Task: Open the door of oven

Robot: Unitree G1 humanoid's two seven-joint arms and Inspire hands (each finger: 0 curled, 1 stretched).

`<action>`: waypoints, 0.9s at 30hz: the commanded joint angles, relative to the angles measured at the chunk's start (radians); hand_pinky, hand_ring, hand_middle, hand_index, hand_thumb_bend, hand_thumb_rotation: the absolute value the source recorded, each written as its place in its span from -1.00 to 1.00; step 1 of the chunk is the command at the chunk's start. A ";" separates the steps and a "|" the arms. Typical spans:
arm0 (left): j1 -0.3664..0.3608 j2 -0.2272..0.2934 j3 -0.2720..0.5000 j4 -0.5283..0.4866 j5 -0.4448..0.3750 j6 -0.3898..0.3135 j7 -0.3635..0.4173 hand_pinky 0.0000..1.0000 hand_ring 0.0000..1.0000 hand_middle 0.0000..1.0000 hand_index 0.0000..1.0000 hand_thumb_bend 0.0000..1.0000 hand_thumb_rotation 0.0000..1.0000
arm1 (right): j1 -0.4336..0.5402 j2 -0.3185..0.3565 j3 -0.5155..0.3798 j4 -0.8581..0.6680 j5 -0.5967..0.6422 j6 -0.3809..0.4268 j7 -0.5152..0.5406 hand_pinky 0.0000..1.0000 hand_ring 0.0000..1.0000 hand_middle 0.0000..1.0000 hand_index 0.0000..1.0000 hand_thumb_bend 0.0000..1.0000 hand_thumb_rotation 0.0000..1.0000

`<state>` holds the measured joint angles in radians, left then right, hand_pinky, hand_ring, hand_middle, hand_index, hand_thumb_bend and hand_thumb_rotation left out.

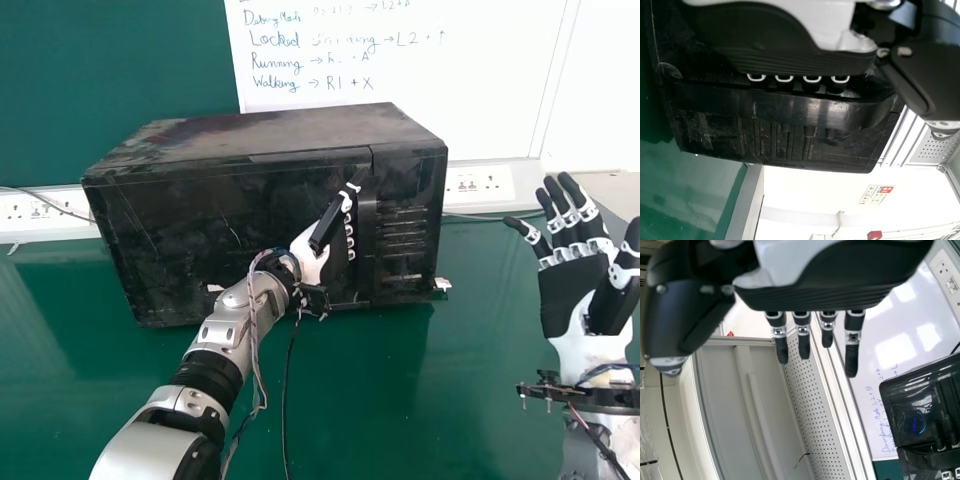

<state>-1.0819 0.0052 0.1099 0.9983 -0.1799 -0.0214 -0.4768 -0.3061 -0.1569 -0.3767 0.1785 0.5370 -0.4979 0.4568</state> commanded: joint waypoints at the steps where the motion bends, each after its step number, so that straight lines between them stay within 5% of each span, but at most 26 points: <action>1: -0.019 -0.018 0.004 -0.008 -0.013 0.019 -0.011 0.31 0.69 0.87 0.79 0.91 0.63 | 0.008 0.007 0.002 -0.010 0.008 0.003 -0.002 0.65 0.85 0.87 0.64 1.00 0.75; 27: 0.106 -0.023 0.019 -0.233 -0.114 0.119 -0.148 0.24 0.61 0.79 0.79 0.93 0.66 | -0.001 0.002 -0.004 0.032 0.030 -0.003 0.034 0.49 0.70 0.80 0.63 1.00 0.71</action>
<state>-0.9753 0.0042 0.1307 0.8020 -0.2597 0.1004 -0.5932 -0.3044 -0.1574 -0.3789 0.2061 0.5579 -0.4974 0.4833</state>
